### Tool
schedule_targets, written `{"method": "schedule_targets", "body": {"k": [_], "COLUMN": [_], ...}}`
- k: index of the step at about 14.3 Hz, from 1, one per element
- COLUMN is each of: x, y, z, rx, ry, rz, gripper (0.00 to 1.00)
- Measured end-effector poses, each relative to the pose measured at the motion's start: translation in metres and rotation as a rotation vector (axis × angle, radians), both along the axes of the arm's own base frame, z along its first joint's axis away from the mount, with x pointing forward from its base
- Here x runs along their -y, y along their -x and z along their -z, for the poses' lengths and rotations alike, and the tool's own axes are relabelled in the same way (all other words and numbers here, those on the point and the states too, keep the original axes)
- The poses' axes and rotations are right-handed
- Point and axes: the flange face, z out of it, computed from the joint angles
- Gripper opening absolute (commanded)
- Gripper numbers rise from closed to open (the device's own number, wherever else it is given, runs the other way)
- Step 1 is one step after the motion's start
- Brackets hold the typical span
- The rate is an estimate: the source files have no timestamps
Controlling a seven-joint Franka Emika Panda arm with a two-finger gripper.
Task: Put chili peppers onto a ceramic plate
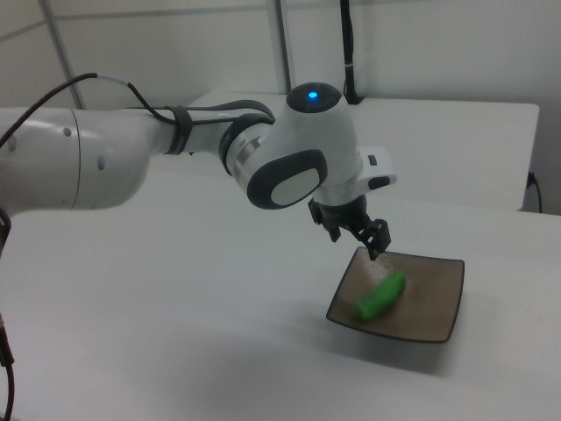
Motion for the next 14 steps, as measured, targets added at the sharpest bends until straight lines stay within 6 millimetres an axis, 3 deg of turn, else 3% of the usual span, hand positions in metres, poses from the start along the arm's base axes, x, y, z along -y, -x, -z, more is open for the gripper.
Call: {"method": "schedule_targets", "body": {"k": [4, 6, 11, 14], "x": [-0.021, -0.051, -0.198, -0.264], "y": [-0.002, 0.007, 0.049, 0.068], "z": [-0.017, -0.043, -0.127, -0.147], "rx": [-0.01, -0.088, -0.284, -0.28], "ry": [-0.058, -0.097, -0.04, 0.055], "rz": [0.069, 0.045, -0.156, -0.211], "gripper": [1.0, 1.0, 1.0, 1.0]}}
